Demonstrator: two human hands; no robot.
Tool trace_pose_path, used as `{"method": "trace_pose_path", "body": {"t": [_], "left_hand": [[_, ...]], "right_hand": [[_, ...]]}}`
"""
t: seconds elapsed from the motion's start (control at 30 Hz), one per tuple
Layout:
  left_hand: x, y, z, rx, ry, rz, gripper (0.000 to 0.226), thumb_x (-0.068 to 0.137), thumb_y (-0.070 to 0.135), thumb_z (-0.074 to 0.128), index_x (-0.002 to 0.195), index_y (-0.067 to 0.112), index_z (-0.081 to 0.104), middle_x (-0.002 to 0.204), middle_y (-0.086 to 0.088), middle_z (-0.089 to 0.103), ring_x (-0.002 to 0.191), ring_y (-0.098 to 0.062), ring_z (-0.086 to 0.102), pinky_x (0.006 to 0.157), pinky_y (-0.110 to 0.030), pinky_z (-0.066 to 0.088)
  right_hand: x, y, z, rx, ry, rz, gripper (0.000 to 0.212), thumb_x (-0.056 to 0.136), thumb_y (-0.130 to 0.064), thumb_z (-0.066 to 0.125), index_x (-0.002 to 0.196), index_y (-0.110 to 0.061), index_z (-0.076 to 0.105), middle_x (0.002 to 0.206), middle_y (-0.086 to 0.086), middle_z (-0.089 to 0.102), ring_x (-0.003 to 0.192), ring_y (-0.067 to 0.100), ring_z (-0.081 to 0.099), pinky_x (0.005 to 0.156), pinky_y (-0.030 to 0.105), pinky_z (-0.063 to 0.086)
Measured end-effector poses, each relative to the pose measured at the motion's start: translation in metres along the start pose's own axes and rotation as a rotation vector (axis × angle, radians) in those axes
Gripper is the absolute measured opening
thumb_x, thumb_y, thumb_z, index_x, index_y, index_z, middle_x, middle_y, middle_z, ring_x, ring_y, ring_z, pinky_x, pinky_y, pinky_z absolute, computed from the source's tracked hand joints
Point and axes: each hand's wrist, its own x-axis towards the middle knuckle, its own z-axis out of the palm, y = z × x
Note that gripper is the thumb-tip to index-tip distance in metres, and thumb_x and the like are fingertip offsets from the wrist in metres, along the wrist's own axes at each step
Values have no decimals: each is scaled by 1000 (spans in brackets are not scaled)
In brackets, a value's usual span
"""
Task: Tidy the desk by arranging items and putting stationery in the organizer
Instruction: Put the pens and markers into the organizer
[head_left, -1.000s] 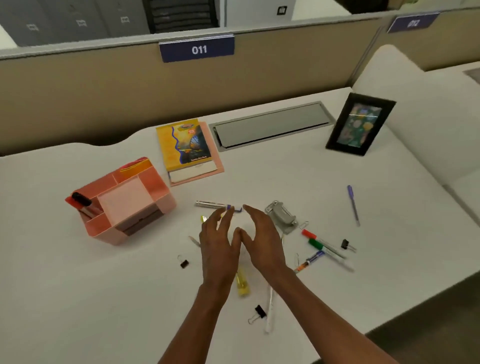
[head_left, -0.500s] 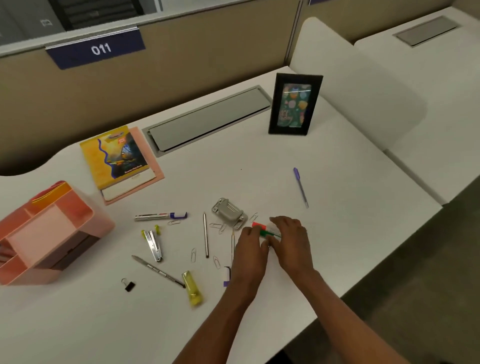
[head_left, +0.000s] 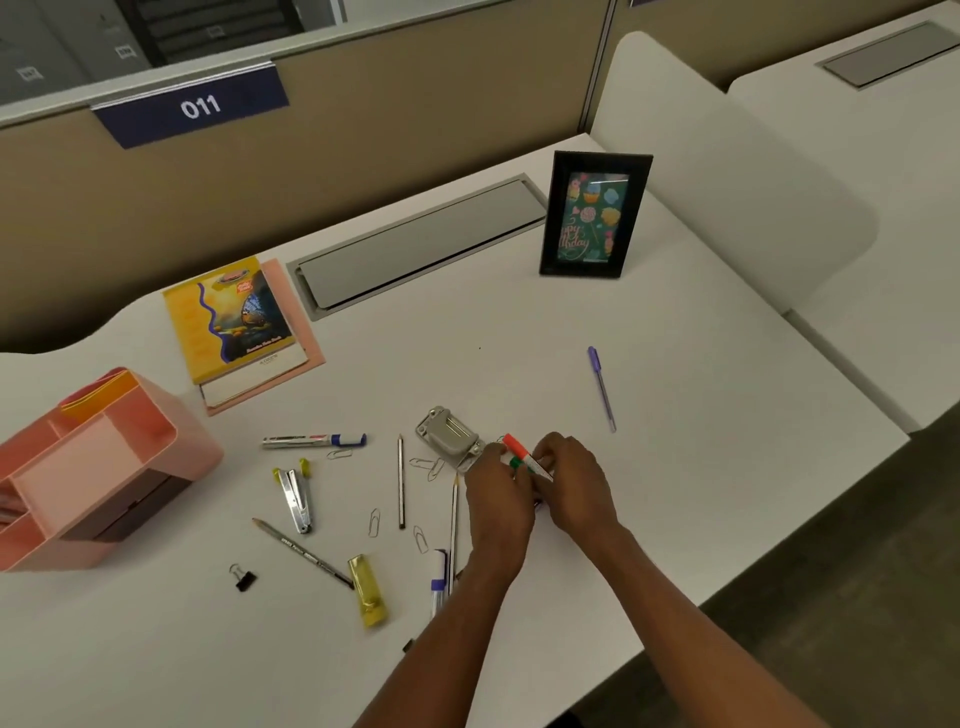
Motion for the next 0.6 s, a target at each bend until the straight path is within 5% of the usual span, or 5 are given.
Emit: {"method": "trace_pose_path", "body": {"t": [0.3, 0.43, 0.6], "left_hand": [[11, 9, 6, 66, 26, -81, 10, 99, 21, 57, 99, 11, 56, 86, 0, 57, 58, -3, 51, 44, -7, 42], [16, 6, 15, 148, 28, -87, 16, 96, 30, 60, 105, 20, 51, 101, -4, 57, 80, -17, 63, 63, -34, 61], [27, 15, 23, 268, -9, -39, 31, 101, 28, 49, 128, 13, 47, 117, -8, 59, 100, -22, 63, 79, -31, 54]], "right_hand": [[29, -8, -18, -47, -90, 0, 21, 78, -28, 81, 86, -18, 64, 85, 0, 67, 71, 17, 63, 67, 35, 55], [34, -5, -37, -15, -62, 11, 24, 79, -27, 82, 89, -18, 62, 87, -3, 64, 76, 15, 62, 69, 30, 52], [31, -3, -66, 226, 93, 117, 35, 89, -20, 73, 119, -17, 55, 101, 3, 68, 89, 20, 67, 82, 32, 53]]}}
